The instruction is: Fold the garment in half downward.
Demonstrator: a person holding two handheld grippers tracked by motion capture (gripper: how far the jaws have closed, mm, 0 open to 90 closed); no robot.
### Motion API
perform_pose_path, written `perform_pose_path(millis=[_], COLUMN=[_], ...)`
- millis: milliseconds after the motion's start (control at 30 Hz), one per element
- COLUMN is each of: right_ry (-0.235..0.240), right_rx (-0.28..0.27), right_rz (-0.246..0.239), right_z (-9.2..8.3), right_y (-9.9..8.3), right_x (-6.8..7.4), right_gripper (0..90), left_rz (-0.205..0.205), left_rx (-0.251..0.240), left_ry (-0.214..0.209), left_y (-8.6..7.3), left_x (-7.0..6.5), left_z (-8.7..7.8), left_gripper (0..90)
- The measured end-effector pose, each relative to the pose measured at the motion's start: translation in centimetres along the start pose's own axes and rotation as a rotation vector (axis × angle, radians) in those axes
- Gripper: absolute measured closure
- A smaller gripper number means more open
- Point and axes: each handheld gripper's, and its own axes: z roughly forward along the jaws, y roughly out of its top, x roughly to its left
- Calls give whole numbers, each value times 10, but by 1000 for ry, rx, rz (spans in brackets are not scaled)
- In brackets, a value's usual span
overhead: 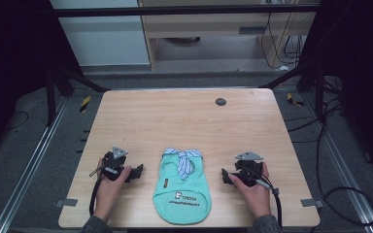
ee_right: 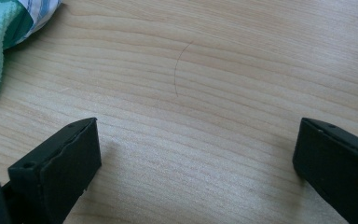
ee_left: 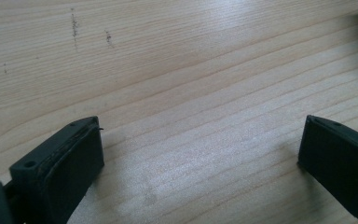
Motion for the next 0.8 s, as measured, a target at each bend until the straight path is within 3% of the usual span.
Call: perform_pose_path(millis=[267, 300, 333, 367, 433, 500, 600, 633, 667, 700, 733, 800], right_ry=[11, 19, 19, 43, 60, 85, 97, 113, 114, 116, 124, 141], right_rx=[-3, -13, -13, -3, -3, -8, -23, -29, -30, -29, -26, -24], right_rz=[-7, -19, -19, -37, -86, -123, -153, -191, -208, -227, -234, -241], right_z=[-3, -6, -6, -8, -12, -14, -16, -16, -16, -15, -14, -11], right_y=[-2, -3, -3, -1, 5, 13, 25, 39, 46, 53, 60, 72], right_x=[1, 3, 3, 7, 13, 20, 27, 34, 36, 39, 41, 44], right_gripper=[31, 121, 121, 204, 297, 342, 405, 449, 478, 506, 527, 586], left_rz=[42, 62, 62, 89, 86, 115, 126, 112, 114, 114, 162, 189], left_rx=[3, 3, 3, -4, -30, -33, -22, -25, -28, -28, -19, -23], left_ry=[-41, -70, -70, -100, -140, -163, -189, -232, -245, -245, -241, -237], left_y=[-5, -3, -3, 3, 11, 21, 32, 42, 48, 48, 59, 70], left_x=[-5, -7, -7, -8, -10, -13, -16, -20, -22, -22, -27, -30], left_z=[-7, -10, -10, -14, -18, -18, -16, -14, -13, -13, -12, -12], left_gripper=[32, 36, 35, 39, 55, 81, 108, 121, 127, 141, 149, 207])
